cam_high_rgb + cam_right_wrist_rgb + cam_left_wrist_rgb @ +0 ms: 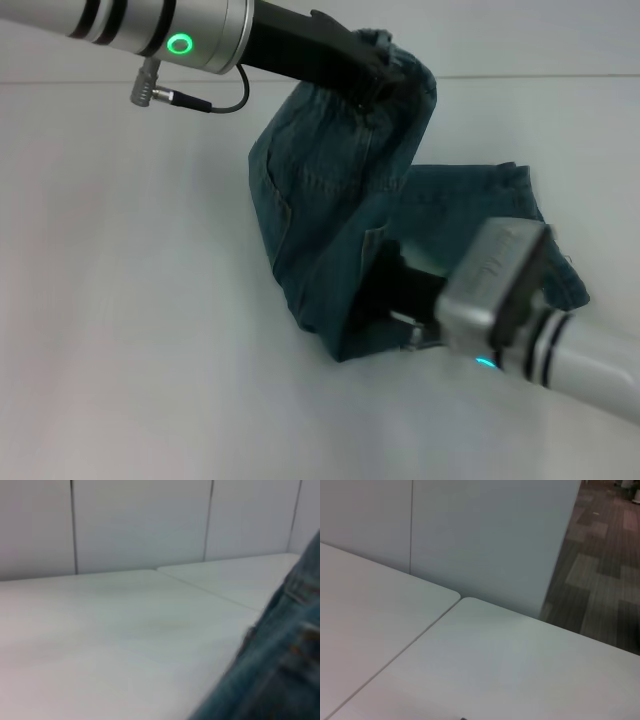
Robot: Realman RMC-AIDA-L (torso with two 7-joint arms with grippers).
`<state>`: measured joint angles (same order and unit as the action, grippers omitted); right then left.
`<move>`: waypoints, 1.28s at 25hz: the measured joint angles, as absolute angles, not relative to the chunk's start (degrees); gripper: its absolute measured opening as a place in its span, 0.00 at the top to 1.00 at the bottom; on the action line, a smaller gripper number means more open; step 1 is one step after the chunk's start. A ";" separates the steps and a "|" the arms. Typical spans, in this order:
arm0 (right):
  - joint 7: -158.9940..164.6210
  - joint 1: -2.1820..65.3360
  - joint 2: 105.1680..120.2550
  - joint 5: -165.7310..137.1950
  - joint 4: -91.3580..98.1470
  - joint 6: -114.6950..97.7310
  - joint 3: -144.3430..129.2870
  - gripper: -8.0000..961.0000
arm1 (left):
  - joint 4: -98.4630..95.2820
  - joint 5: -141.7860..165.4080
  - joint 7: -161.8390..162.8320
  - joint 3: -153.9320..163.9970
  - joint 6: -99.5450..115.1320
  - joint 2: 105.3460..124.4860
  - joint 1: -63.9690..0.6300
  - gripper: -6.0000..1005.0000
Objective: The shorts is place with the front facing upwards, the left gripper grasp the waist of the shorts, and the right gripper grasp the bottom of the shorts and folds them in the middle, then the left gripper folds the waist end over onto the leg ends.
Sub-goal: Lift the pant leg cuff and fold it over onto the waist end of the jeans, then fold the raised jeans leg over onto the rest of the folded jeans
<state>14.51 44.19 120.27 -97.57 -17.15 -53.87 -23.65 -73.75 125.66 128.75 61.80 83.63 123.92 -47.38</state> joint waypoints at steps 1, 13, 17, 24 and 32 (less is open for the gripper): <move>14.57 42.69 120.08 -97.54 -16.21 -55.70 -23.92 0.99 | -73.65 125.66 128.66 62.02 83.35 123.93 -47.35 0.95; 26.21 15.58 119.65 -96.85 8.42 -85.67 -21.28 0.99 | -70.24 123.85 127.69 69.45 77.01 124.24 -46.99 0.95; 30.99 10.55 119.64 -96.87 13.24 -91.87 -17.09 0.99 | -68.26 120.23 127.71 75.73 71.42 124.39 -46.89 0.95; 32.42 8.05 119.62 -96.85 15.07 -95.31 -13.44 0.99 | -64.01 111.45 127.75 89.23 59.56 124.56 -47.63 0.90; 33.92 8.75 119.55 -97.09 15.89 -95.54 -13.45 0.99 | -60.62 107.95 129.91 96.32 49.49 124.63 -47.88 0.72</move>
<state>33.92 8.75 119.55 -97.09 15.89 -95.54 -13.45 -60.62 107.95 129.91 96.32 49.49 124.63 -47.88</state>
